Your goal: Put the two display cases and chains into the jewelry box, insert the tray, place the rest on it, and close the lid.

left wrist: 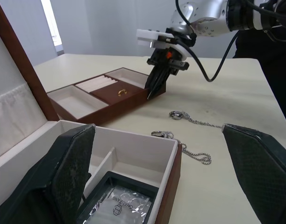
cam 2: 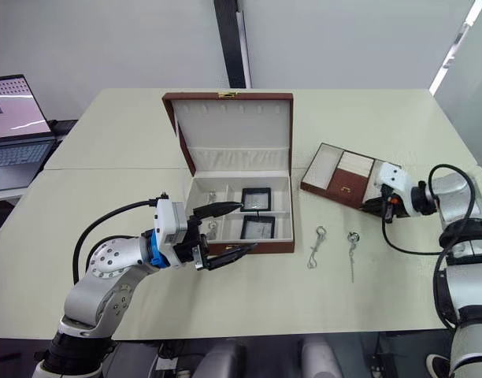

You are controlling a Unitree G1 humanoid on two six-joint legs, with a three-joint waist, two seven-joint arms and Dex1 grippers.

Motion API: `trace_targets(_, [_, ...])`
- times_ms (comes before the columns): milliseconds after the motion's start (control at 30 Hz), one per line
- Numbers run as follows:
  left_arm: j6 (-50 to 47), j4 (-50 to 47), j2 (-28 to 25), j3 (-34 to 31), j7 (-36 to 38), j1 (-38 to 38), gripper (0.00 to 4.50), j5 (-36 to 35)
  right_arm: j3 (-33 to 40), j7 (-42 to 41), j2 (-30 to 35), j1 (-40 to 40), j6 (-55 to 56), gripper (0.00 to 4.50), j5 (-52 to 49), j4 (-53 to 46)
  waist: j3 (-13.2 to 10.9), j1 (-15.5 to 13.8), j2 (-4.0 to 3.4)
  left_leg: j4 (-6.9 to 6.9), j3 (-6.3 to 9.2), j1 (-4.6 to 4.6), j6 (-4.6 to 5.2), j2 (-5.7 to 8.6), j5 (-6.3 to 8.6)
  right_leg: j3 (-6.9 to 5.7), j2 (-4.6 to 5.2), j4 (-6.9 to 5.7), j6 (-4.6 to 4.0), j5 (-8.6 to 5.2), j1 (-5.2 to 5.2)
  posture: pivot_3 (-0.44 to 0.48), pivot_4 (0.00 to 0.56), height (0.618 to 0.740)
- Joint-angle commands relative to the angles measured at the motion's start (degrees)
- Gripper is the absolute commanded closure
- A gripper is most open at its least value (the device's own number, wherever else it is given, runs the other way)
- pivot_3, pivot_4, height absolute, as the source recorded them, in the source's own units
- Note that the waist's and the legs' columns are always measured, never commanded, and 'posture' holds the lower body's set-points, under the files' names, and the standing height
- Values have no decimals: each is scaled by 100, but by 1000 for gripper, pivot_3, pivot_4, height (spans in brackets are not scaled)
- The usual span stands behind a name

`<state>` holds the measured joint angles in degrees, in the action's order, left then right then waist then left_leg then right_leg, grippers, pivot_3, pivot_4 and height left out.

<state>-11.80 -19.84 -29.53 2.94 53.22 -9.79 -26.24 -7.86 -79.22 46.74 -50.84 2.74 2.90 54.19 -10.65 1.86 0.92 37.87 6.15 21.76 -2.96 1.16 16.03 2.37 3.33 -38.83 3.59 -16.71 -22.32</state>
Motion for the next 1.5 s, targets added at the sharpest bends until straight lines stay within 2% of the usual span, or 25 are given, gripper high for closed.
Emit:
trace_targets(33, [164, -149, -40, -218, -52, 262, 0, -38, 463, -332, 525, 597, -613, 4495, -535, -1476, 0, -5, -1, 0, 1, 0, 0, 0, 0, 0, 0, 0, 0, 0, 1, 0, 150, 740])
trace_targets(367, [413, -514, -109, -607, -269, 1254, 0, -16, 1497, -429, 1632, 3161, -2970, 4495, -1923, -5980, 1, -1, -10, -2, 3, -2, 3, -3, 2, 0, 1, -2, 1, -1, 1, 0, 150, 740])
trace_targets(567, [406, -910, 1, -912, -556, 1887, 0, -197, 1573, -41, 1607, 3432, -3765, 4495, -2538, -7423, 1, -7, -10, 1, 1, -4, 3, -4, 2, 0, -1, -1, 2, -1, 6, 0, 150, 740])
trace_targets(767, [448, -1293, 102, -1205, -922, 2529, 0, -221, 1009, 192, 1423, 2834, -4091, 4495, -2838, -7926, -2, -10, -5, 1, 1, -2, 3, -4, 2, -1, 0, 5, 2, -1, 7, 0, 150, 740])
trace_targets(900, [463, -1555, 270, -1534, -1289, 2958, 0, -278, 293, 467, 823, 2073, -4232, 4495, -2825, -7940, -3, 7, -4, -2, 4, -3, 3, -13, 2, -5, -8, 8, 2, -1, 6, 0, 150, 740])
trace_targets(1233, [785, -2046, 766, -1719, -1805, 4031, 0, -46, -1445, 611, -120, 627, -4053, 4495, -1758, -7128, -4, -28, 3, -1, 6, 4, 3, -3, 2, -6, 1, 21, 4, 1, 5, 0, 150, 740])
trace_targets(1500, [1012, -2325, 1137, -1693, -2173, 4569, 0, 189, -1986, 572, -560, -12, -4194, 4495, -1354, -6614, -4, -21, 3, -3, 7, 5, 3, -6, 2, -7, -2, 23, 3, 1, 3, 0, 150, 740])
